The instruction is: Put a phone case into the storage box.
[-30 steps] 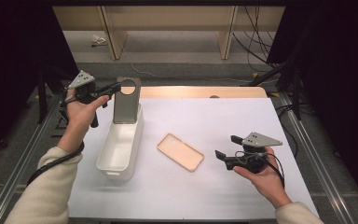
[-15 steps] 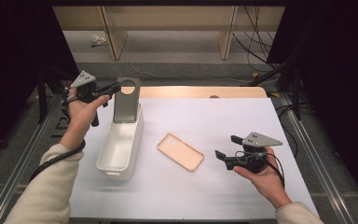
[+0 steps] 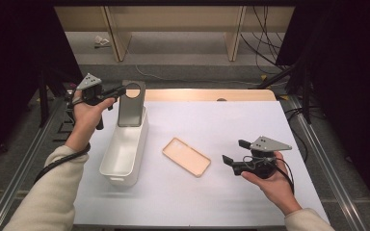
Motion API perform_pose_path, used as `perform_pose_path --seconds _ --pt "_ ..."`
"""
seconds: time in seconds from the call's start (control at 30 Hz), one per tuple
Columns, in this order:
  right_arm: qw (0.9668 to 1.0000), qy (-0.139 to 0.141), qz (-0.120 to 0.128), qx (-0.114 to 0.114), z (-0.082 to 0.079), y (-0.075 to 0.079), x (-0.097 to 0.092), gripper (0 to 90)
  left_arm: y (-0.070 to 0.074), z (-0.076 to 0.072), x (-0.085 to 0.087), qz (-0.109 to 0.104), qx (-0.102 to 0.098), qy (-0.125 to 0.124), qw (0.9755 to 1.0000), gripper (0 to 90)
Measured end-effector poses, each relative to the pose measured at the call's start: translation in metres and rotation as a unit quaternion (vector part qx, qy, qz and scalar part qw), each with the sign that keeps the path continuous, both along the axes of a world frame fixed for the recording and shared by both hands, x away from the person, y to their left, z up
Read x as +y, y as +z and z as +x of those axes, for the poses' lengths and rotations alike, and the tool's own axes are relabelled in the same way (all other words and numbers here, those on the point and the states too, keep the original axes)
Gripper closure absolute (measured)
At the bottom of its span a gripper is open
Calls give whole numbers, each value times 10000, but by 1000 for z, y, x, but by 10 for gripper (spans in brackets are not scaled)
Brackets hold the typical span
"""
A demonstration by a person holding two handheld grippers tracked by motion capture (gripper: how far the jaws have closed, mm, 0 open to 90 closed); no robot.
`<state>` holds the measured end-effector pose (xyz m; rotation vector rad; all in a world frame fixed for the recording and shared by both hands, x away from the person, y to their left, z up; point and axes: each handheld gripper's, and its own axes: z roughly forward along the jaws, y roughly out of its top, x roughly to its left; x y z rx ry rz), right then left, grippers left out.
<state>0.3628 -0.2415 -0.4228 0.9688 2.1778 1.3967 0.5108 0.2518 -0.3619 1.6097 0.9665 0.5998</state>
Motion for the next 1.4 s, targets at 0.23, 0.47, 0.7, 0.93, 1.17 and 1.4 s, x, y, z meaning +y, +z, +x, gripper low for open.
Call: perform_pose_path --seconds 0.23,0.47,0.7,0.93,1.17,1.4 --pt "10000 5 22 -3 0 0 0 161 -6 4 1 -21 28 -26 10000 814" --pt "10000 7 19 -4 0 0 0 161 -9 7 3 12 29 -17 10000 814" --pt "10000 2 21 2 0 0 0 161 -13 11 5 3 75 -6 10000 813" --pt "10000 1 25 1 0 0 0 161 -17 13 3 18 96 17 10000 813" --pt "10000 3 18 -2 0 0 0 161 -17 15 -1 48 111 11 9999 813" --pt "10000 6 18 1 0 0 0 161 -22 17 -2 129 168 35 9998 813"
